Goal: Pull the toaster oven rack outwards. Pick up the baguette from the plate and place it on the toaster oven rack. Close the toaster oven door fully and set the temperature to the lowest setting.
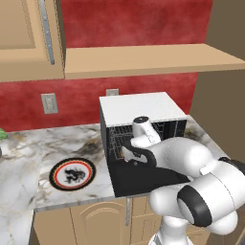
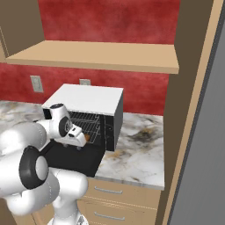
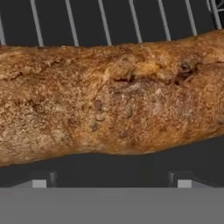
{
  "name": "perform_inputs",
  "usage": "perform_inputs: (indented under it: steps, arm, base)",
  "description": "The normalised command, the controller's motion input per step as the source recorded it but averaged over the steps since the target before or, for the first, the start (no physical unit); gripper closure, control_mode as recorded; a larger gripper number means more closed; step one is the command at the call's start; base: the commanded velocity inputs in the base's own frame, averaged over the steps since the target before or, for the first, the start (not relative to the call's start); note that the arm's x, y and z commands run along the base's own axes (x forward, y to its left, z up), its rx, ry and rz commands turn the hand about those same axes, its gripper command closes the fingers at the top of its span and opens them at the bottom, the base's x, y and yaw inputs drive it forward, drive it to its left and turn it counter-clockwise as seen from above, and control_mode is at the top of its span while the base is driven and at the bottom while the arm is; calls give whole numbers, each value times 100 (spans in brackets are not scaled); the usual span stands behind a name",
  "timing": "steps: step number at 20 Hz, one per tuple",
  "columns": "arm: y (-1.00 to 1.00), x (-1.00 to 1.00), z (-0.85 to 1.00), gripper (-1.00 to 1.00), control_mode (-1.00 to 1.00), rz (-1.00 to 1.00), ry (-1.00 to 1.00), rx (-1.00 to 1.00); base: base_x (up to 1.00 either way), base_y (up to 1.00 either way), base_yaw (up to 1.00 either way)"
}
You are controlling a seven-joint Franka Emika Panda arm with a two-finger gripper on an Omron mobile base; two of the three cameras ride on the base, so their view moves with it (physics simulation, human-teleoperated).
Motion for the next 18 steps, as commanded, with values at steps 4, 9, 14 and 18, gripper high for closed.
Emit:
perform_inputs:
  steps: [4,9,14,18]
  arm:
    - [0,12,-21,-100,-100,9,-5,-4]
    - [0,7,-17,-100,-100,8,-5,-5]
    - [-2,15,-7,-100,-100,6,-1,-2]
    - [-12,17,-5,-100,-100,3,0,0]
  base:
    - [0,0,0]
    - [0,0,0]
    - [0,0,0]
    - [0,0,0]
